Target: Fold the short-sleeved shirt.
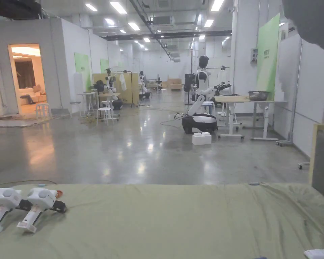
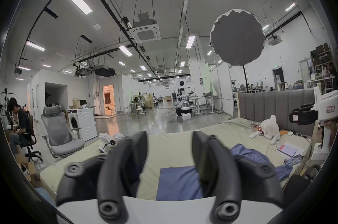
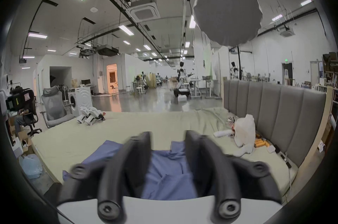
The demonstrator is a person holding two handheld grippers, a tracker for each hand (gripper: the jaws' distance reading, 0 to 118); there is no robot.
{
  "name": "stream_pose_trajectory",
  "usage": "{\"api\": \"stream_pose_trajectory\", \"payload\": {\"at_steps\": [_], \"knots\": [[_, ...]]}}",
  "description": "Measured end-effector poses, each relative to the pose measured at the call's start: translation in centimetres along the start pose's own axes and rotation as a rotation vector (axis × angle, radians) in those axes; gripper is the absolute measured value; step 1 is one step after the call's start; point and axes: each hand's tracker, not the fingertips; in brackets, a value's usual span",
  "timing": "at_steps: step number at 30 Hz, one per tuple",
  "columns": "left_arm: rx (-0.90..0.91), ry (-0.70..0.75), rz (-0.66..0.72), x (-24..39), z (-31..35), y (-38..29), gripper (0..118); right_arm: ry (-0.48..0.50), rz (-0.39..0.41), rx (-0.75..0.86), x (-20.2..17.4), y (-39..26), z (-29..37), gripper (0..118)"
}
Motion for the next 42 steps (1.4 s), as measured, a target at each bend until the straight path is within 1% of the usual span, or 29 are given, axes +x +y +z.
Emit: {"api": "stream_pose_trajectory", "payload": {"at_steps": [1,2,4,5,8,11,14,16,18,20,21,23,25,26,27,29,31,33,37,38,39,40,41,42], "knots": [[0.003,0.005,0.0,0.2,0.2,0.0,20,-0.01,0.013,0.01,-0.2,0.1,0.1,2],[0.01,0.005,0.003,0.3,0.4,0.1,10,-0.009,0.013,0.024,-0.4,0.2,0.3,1],[0.005,-0.004,0.009,0.3,0.6,0.2,2,0.005,0.02,0.031,-0.6,0.5,0.6,0],[0.006,-0.007,0.014,0.4,0.6,0.2,0,0.001,0.029,0.03,-0.8,0.6,0.5,0],[-0.006,-0.035,0.026,0.5,0.3,-0.2,0,0.0,0.05,0.03,-1.1,0.6,0.5,0],[-0.015,-0.03,0.021,0.1,0.2,-0.1,0,-0.002,0.046,0.022,-1.1,0.3,0.1,0],[-0.031,-0.031,0.046,-0.3,-0.2,-0.6,0,-0.007,0.043,0.01,-1.0,0.3,0.0,0],[-0.065,-0.032,0.074,-1.3,-0.4,-0.7,0,-0.006,0.04,0.0,-1.0,0.0,-0.2,0],[-0.174,-0.042,0.116,-2.5,-1.3,-1.1,0,-0.007,0.04,-0.019,-0.8,-0.5,-0.3,0],[-0.243,-0.037,0.192,-4.3,-2.1,-2.3,0,-0.009,0.041,-0.06,-0.7,-1.0,-0.4,0],[-0.274,-0.033,0.236,-5.4,-2.5,-3.2,1,-0.013,0.036,-0.068,-0.5,-1.4,-0.3,0],[-0.386,-0.058,0.311,-7.8,-3.4,-6.2,25,-0.003,0.002,-0.105,-0.2,-2.2,-0.3,0],[-0.493,-0.054,0.347,-9.7,-4.4,-9.4,53,0.004,-0.034,-0.134,0.2,-3.2,-0.3,0],[-0.576,-0.055,0.355,-10.5,-4.9,-11.2,56,0.002,-0.031,-0.153,0.3,-3.6,-0.4,0],[-0.632,-0.053,0.343,-10.8,-5.3,-13.3,57,-0.004,-0.024,-0.173,0.3,-4.0,-0.4,0],[-0.729,-0.049,0.26,-11.0,-6.0,-16.7,60,-0.01,-0.024,-0.195,0.4,-4.8,-0.5,0],[-0.823,-0.065,0.173,-10.5,-7.1,-20.0,61,0.0,-0.049,-0.224,0.7,-5.3,-0.6,0],[-0.91,-0.081,0.198,-10.6,-7.9,-23.0,61,0.007,-0.08,-0.24,1.0,-5.8,-0.6,0],[-0.992,-0.06,0.317,-10.8,-9.6,-26.1,61,-0.015,-0.081,-0.269,1.6,-6.3,-0.3,0],[-0.998,-0.073,0.324,-10.7,-9.9,-26.4,59,-0.02,-0.081,-0.275,1.9,-6.4,-0.2,0],[-1.004,-0.073,0.312,-10.6,-10.5,-26.5,53,-0.024,-0.083,-0.277,2.1,-6.4,-0.1,0],[-1.009,-0.07,0.303,-10.5,-10.7,-26.7,42,-0.03,-0.086,-0.28,2.3,-6.4,0.0,0],[-1.019,-0.074,0.303,-10.4,-10.9,-26.8,37,-0.036,-0.089,-0.285,2.5,-6.5,0.1,0],[-1.027,-0.082,0.309,-10.3,-11.0,-27.1,34,-0.043,-0.091,-0.289,2.7,-6.6,0.2,0]]}}
